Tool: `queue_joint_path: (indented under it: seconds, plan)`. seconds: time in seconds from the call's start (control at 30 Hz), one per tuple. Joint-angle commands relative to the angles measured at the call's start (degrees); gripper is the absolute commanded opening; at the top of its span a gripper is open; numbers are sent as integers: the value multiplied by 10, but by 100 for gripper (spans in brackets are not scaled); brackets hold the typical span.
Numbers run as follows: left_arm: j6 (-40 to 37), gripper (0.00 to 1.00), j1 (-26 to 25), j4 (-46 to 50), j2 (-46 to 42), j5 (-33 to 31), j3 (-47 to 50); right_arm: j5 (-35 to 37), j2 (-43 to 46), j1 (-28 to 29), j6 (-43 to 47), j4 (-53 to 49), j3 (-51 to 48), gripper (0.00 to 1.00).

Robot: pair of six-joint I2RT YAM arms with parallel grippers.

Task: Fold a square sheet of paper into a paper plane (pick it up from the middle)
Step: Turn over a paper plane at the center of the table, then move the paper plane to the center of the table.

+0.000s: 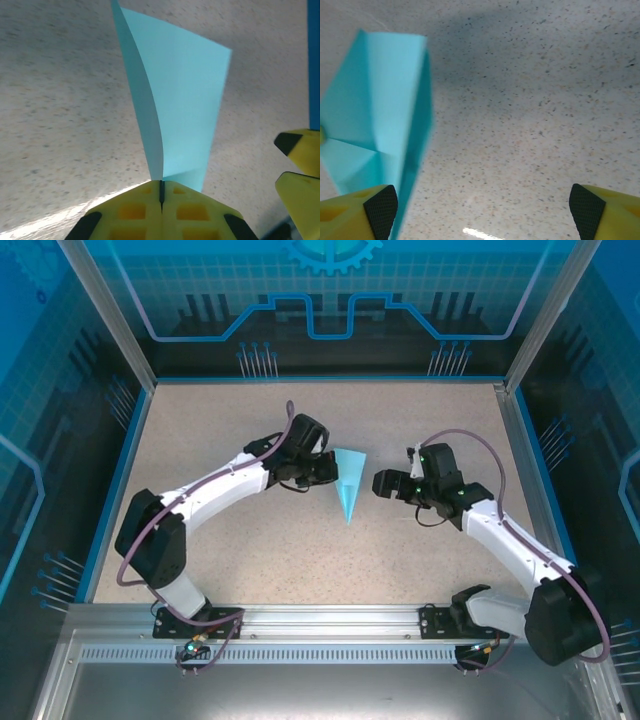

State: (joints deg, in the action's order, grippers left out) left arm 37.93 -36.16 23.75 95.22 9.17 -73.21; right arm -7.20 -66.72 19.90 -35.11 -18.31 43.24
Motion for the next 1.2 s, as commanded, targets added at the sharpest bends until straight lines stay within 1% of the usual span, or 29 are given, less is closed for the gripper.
queue_joint_path:
  seconds: [0.0,0.1,0.17,0.4,0.6,0.83,1.17]
  plan:
    - [3,0,7,-112,25,96,40,-38,1,0,-31,20,-13,86]
    - [21,0,9,-166,49,139,58,-49,-17,10,-34,18,-9,74]
    - [27,0,9,-181,64,150,61,-49,-30,21,-37,16,-3,68]
    - [46,0,18,-230,96,156,98,-43,-83,51,-65,44,0,58]
    - [53,0,34,-256,98,137,159,-29,-131,86,-65,44,19,47]
    - [59,0,44,-269,96,127,199,-6,-179,133,-53,26,53,39]
    - [57,0,45,-266,91,116,208,4,-252,171,-49,2,111,37]
